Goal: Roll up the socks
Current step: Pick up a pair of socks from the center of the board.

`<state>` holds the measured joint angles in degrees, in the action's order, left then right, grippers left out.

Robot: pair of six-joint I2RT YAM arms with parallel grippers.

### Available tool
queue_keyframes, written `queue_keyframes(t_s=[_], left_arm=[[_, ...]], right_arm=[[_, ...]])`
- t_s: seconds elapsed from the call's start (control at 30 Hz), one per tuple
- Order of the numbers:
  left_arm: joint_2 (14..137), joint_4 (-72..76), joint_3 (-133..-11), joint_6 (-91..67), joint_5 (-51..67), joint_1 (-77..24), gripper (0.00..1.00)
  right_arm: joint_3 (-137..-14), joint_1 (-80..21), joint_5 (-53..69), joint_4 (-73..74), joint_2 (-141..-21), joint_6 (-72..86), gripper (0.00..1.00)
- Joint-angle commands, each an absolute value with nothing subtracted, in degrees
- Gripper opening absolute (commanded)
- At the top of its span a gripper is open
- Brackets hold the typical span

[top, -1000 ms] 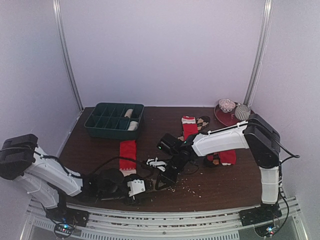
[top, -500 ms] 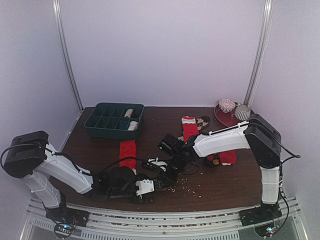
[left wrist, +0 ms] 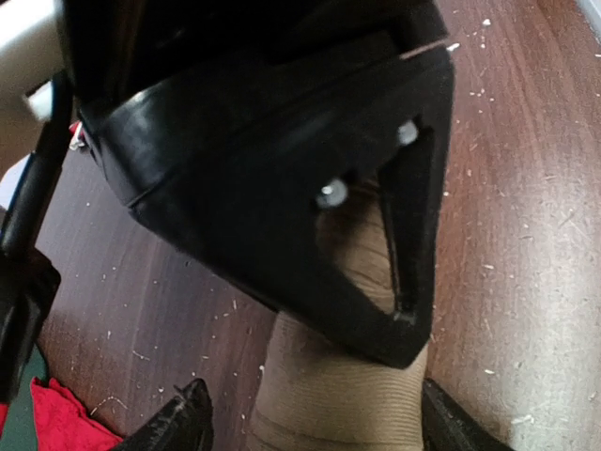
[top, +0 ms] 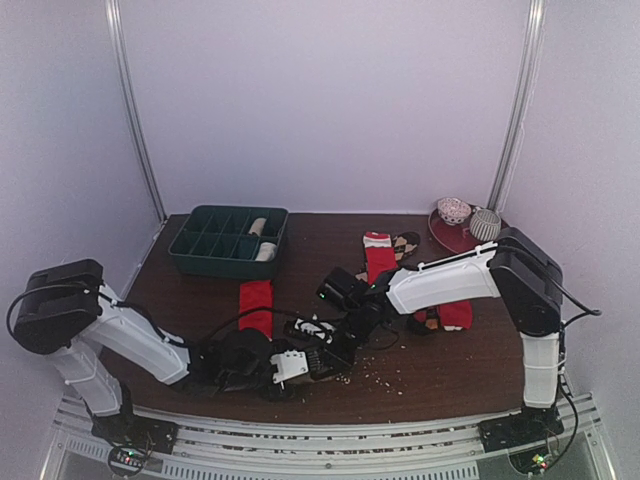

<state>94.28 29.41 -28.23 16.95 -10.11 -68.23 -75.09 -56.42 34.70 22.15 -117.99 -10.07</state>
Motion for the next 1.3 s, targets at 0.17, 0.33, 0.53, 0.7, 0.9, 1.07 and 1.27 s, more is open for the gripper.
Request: queue_keyframes(t_s=[0.17,0.33,0.53,0.7,0.9,1.07,1.27], left_arm=[[97.7,26.5,-29.8,17.5,-8.0,-66.9,0.59],[99.2,25.0,-30.4,17.1,-7.1,-66.9,0.44],[100.9,22.8,-31.5,16.1,-6.4,-66.9,0.15],[103.3,21.1,-32.8,15.3,-5.1,-66.9,0.0],[104.2,21.0,-33.3,14.8,-3.0,-66.8,0.0],[104.6,20.5,-34.4,12.4,-1.1,-64.9,0.0],[101.8,21.1,-34.0,10.1,-0.7,-62.6,0.0]], right_arm=[[-67.9,-56.1,24.1,38.5,-126.1,-9.0,0.22],[-67.9,-56.1,24.0,38.5,-126.3,-9.0,0.22],[-68.0,-56.1,24.1,38.4,-126.2,-9.2,0.22],[-68.3,-56.1,24.9,37.5,-125.3,-9.6,0.25],[-69.5,-56.1,25.5,36.1,-122.7,-9.5,0.35],[-70.5,-54.4,26.0,32.4,-115.9,-7.3,0.46],[-67.9,-51.1,25.8,32.2,-102.8,-6.9,0.52]])
